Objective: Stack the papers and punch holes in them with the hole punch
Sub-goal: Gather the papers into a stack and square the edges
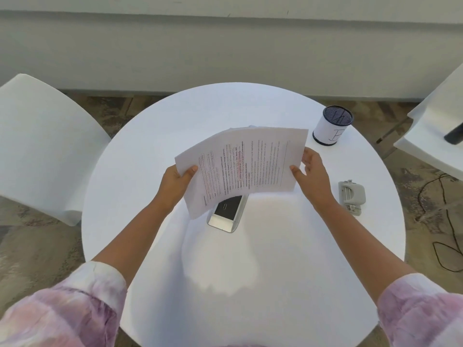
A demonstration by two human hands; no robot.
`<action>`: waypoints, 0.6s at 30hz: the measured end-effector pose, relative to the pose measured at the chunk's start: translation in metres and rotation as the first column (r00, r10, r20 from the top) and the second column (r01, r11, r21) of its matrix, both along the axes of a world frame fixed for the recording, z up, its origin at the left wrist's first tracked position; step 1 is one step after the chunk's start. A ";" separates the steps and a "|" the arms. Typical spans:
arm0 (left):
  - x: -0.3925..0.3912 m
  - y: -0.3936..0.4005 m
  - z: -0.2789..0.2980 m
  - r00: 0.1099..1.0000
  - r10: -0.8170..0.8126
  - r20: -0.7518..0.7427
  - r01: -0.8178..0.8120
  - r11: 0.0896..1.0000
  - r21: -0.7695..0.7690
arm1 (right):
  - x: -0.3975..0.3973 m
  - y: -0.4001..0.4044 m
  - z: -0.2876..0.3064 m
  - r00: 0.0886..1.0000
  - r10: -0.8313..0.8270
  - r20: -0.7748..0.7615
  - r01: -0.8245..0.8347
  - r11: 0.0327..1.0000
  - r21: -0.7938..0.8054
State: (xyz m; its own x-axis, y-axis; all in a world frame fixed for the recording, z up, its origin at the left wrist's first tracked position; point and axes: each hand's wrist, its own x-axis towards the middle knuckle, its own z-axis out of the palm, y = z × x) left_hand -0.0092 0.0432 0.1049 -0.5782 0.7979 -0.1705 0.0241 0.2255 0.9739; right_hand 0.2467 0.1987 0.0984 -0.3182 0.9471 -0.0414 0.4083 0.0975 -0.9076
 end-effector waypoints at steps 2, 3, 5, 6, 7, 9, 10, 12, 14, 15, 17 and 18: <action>0.001 0.001 -0.001 0.998 0.041 0.048 -0.041 0.999 -0.004 | 0.000 -0.007 -0.003 0.997 -0.072 -0.004 0.072 0.997 0.034; 0.002 0.002 -0.003 0.993 0.073 0.092 -0.072 0.997 -0.007 | 0.000 -0.012 -0.004 0.995 -0.104 0.007 0.103 0.993 0.059; 0.006 0.003 -0.006 0.962 0.147 0.230 -0.149 0.989 -0.010 | -0.004 -0.022 -0.010 0.991 -0.128 0.050 0.123 0.988 0.097; 0.010 0.002 -0.008 0.933 0.175 0.314 -0.184 0.983 -0.003 | -0.007 -0.026 -0.012 0.989 -0.126 0.074 0.121 0.990 0.071; 0.014 0.001 -0.011 0.898 0.194 0.396 -0.212 0.977 0.003 | -0.010 -0.030 -0.014 0.989 -0.120 0.085 0.120 0.993 0.003; 0.024 -0.002 -0.018 0.833 0.204 0.514 -0.244 0.970 0.012 | -0.017 -0.035 -0.017 0.989 -0.143 0.049 0.151 0.942 -0.298; 0.031 -0.003 -0.022 0.808 0.207 0.551 -0.255 0.967 0.011 | -0.021 -0.036 -0.018 0.985 -0.172 -0.013 0.145 0.868 -0.474; 0.048 -0.005 -0.026 0.763 0.217 0.608 -0.275 0.961 0.003 | -0.025 -0.039 -0.018 0.971 -0.199 -0.134 0.053 0.725 -0.686; 0.065 -0.006 -0.029 0.706 0.254 0.661 -0.325 0.946 -0.016 | -0.028 -0.042 -0.018 0.965 -0.175 -0.195 -0.013 0.712 -0.702; 0.071 -0.007 -0.031 0.681 0.270 0.680 -0.344 0.939 -0.029 | -0.028 -0.043 -0.017 0.964 -0.176 -0.200 -0.009 0.730 -0.684; 0.079 -0.011 -0.039 0.672 0.274 0.688 -0.332 0.942 -0.051 | -0.029 -0.043 -0.018 0.972 -0.186 -0.145 0.055 0.777 -0.628; 0.080 -0.013 -0.042 0.688 0.271 0.673 -0.315 0.947 -0.059 | -0.027 -0.041 -0.020 0.976 -0.183 -0.116 0.077 0.795 -0.601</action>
State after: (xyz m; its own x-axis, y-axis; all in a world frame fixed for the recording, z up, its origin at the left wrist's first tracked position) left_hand 0.0711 0.0300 0.0630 -0.5378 0.6283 -0.5621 -0.6908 0.0538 0.7211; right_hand 0.2196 0.1577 0.0784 -0.2457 0.7874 -0.5654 0.2223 -0.5219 -0.8235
